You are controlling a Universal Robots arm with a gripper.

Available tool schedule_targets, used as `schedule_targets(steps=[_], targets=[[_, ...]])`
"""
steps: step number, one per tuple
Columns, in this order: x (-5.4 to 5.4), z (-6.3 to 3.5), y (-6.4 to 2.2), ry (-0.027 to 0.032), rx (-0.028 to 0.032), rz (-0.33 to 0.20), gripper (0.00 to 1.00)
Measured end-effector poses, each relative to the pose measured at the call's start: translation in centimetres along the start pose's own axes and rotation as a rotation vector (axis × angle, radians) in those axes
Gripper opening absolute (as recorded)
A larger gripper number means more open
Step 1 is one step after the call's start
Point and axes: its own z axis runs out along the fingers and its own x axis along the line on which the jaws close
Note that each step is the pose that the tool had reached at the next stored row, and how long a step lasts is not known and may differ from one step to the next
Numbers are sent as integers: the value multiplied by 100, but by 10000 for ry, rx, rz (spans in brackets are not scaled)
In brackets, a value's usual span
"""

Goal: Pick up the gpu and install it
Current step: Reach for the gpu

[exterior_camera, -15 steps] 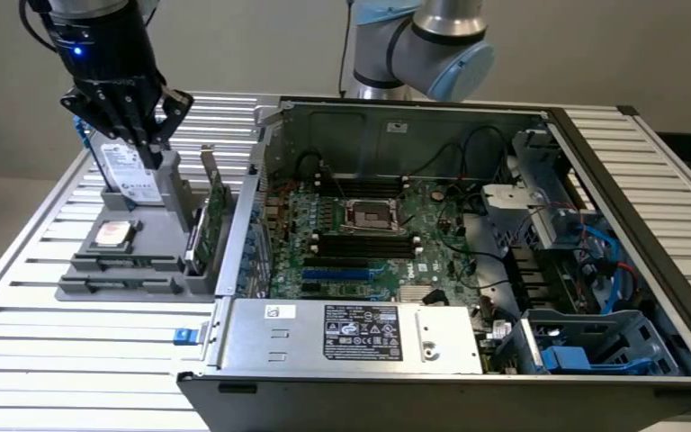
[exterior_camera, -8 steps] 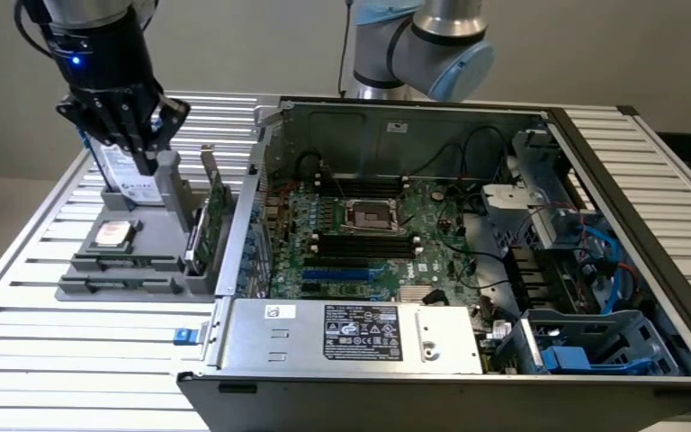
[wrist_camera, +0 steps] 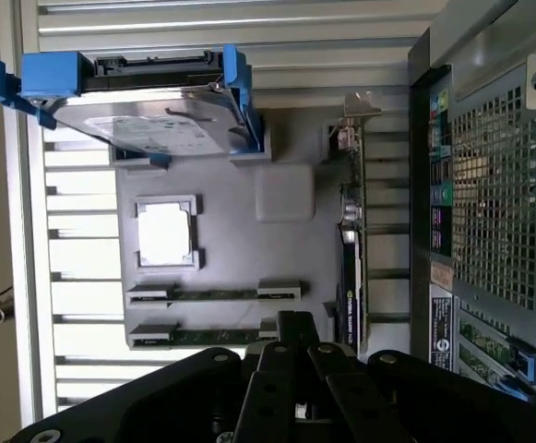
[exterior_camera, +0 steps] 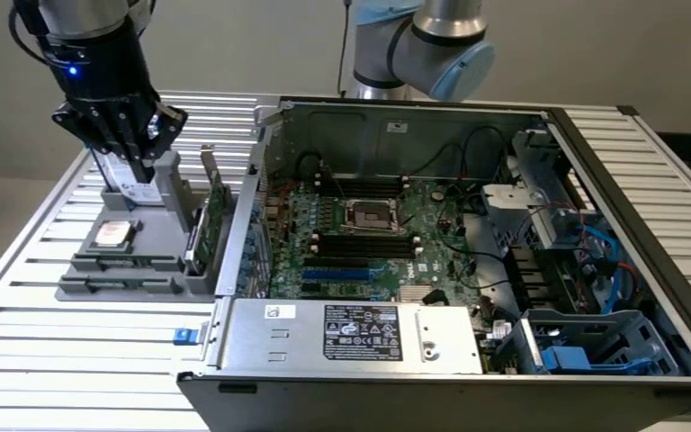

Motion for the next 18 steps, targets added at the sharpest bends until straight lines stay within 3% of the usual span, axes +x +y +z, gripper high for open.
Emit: schedule_targets(steps=[7, 18], targets=[[145, 43, -74, 5, 4, -78, 11], [231, 60, -226, 16, 15, -348, 11]])
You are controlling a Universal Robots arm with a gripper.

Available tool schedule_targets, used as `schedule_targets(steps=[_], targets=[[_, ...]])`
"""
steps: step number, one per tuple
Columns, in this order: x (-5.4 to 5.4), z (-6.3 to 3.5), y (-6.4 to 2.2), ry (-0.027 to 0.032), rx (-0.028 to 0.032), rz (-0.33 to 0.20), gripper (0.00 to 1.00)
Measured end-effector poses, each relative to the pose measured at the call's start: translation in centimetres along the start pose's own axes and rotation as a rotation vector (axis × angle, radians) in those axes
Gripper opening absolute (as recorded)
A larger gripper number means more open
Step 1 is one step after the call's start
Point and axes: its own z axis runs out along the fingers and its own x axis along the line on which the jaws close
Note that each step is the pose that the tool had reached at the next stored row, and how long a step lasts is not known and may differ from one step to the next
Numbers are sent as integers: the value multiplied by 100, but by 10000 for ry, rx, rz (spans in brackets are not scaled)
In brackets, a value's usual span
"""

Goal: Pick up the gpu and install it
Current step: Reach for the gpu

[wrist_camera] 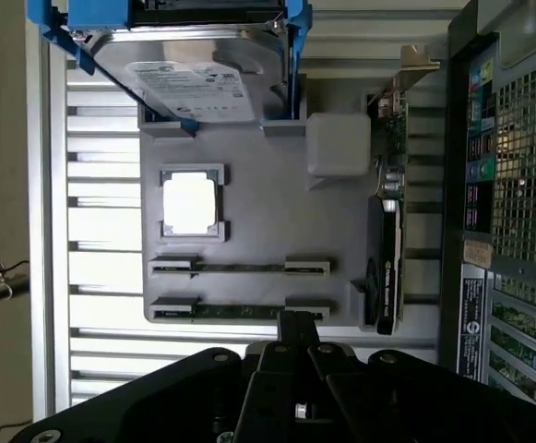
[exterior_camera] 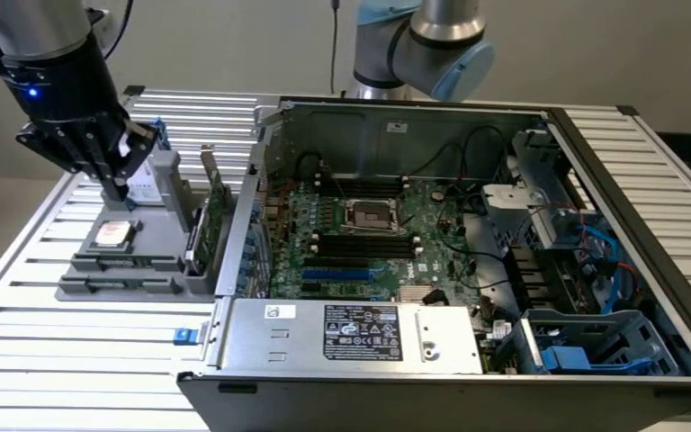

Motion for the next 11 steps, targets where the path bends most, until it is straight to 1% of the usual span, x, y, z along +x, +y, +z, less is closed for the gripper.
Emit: schedule_targets(steps=[11], targets=[[201, 37, -87, 6, 5, -134, 11]])
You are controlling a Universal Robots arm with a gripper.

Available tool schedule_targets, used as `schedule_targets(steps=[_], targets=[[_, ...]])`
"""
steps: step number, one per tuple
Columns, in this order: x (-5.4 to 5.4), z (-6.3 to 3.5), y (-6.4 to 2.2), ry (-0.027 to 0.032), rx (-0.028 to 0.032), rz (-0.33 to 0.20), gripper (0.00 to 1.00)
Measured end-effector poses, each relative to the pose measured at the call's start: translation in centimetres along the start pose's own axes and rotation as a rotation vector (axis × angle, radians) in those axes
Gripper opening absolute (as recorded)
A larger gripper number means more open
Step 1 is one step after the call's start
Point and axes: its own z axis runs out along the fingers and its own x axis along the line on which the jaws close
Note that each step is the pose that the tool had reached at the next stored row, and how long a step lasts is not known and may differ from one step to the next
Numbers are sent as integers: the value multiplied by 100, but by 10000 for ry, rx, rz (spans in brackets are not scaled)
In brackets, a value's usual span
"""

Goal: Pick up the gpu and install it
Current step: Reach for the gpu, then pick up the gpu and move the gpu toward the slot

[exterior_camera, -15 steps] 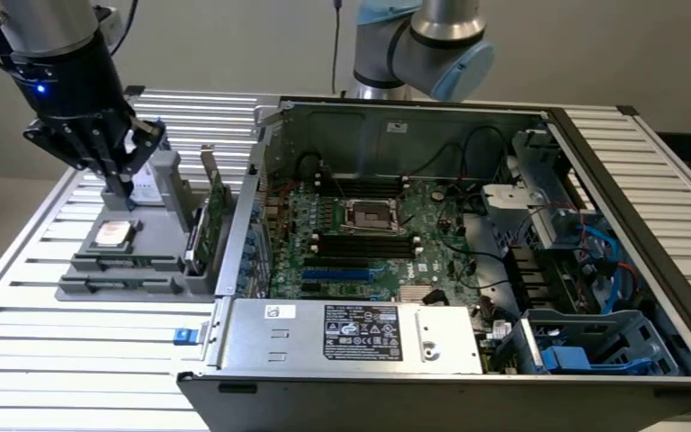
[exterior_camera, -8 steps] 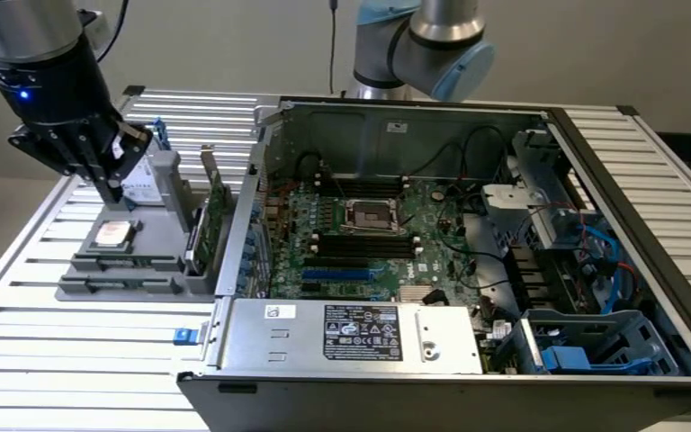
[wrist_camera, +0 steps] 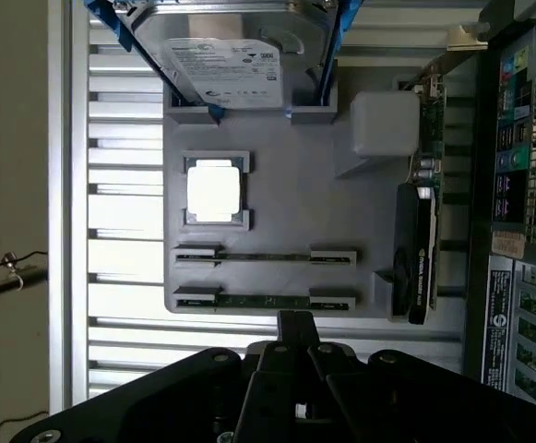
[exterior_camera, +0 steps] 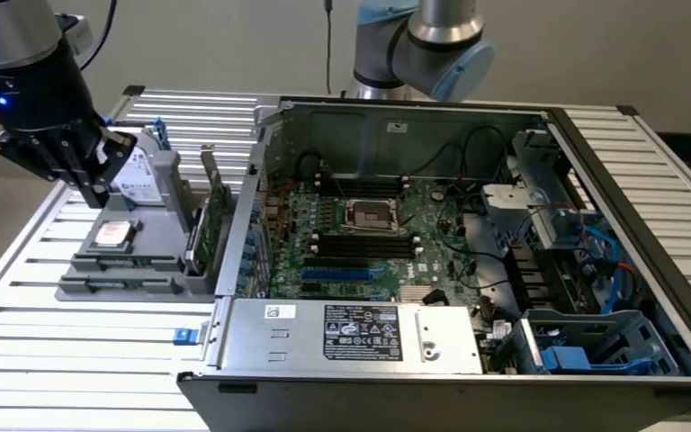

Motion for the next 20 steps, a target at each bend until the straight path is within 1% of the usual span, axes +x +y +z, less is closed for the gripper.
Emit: schedule_targets(steps=[4, 8, 20], targets=[[83, 19, -2, 1, 5, -72, 11], [84, 20, -2, -1, 15, -85, 11], [80, 21, -1, -2, 13, -86, 11]])
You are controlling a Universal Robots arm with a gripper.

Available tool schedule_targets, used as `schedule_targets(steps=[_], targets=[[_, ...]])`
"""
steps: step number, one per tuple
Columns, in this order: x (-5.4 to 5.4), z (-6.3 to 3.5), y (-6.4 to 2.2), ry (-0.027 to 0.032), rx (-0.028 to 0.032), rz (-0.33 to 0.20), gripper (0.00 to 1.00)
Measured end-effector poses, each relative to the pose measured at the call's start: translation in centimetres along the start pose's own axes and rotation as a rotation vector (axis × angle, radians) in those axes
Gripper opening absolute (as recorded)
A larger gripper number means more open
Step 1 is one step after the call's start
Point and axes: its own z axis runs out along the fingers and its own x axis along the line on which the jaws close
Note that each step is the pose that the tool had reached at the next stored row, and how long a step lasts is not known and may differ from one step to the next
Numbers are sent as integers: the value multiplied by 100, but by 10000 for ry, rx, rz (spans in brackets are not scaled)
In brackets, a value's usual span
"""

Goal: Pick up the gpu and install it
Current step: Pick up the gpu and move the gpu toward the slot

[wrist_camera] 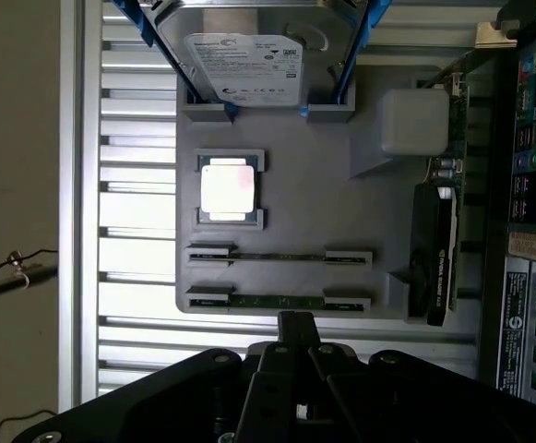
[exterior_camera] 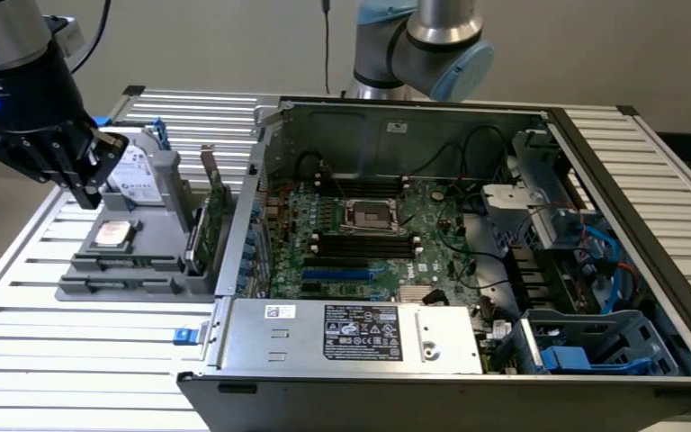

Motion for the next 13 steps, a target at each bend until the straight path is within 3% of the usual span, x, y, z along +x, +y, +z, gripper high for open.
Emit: schedule_targets(steps=[4, 13], targets=[[-93, -4, 20, 0, -33, -1, 11], [-370, -12, 82, -2, -196, -9, 11]])
